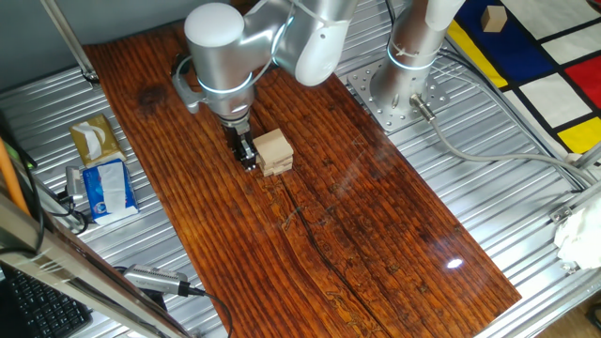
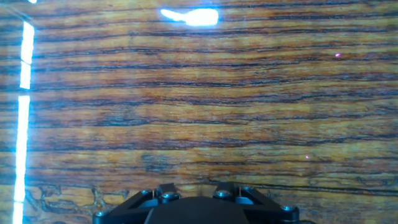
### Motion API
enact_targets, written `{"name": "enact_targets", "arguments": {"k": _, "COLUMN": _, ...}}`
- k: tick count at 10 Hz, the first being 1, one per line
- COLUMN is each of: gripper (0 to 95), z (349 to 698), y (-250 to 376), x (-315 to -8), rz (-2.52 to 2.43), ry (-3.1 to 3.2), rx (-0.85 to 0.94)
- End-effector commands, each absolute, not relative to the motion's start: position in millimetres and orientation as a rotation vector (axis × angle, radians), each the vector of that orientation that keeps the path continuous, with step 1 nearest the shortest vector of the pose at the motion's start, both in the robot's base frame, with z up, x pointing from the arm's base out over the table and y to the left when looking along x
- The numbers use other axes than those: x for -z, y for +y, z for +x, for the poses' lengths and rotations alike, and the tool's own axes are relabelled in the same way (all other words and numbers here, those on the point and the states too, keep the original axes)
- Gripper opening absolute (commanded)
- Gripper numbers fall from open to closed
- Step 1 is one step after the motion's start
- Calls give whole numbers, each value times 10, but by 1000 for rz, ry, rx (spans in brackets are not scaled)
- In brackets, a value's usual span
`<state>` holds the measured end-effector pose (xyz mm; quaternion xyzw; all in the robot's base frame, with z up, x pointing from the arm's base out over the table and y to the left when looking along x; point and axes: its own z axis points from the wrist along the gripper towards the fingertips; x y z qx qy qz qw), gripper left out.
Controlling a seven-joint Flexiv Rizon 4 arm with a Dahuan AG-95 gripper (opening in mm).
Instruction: Play Jenga
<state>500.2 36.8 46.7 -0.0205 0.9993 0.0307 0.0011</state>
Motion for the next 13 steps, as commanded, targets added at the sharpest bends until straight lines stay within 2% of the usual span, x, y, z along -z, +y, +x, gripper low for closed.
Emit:
{"name": "enact_targets", "arguments": {"k": 1, "gripper": 380, "z": 4994, "y": 365, "x": -474, "rz": -63, "ry": 3140, "rx": -94}}
{"name": "enact_targets", "arguments": {"k": 9, "gripper": 380, "z": 4994, "y": 365, "x": -474, "rz": -63, "ry": 3140, "rx": -92}}
{"name": "enact_targets", "arguments": {"k": 10, "gripper": 190, "z": 4994, "y": 365, "x": -474, "rz": -62, "ry": 3140, "rx": -92}}
{"name": "enact_targets", "arguments": {"k": 13, "gripper": 190, "z": 4994, "y": 365, "x": -474, "rz": -60, "ry": 3139, "rx": -92}}
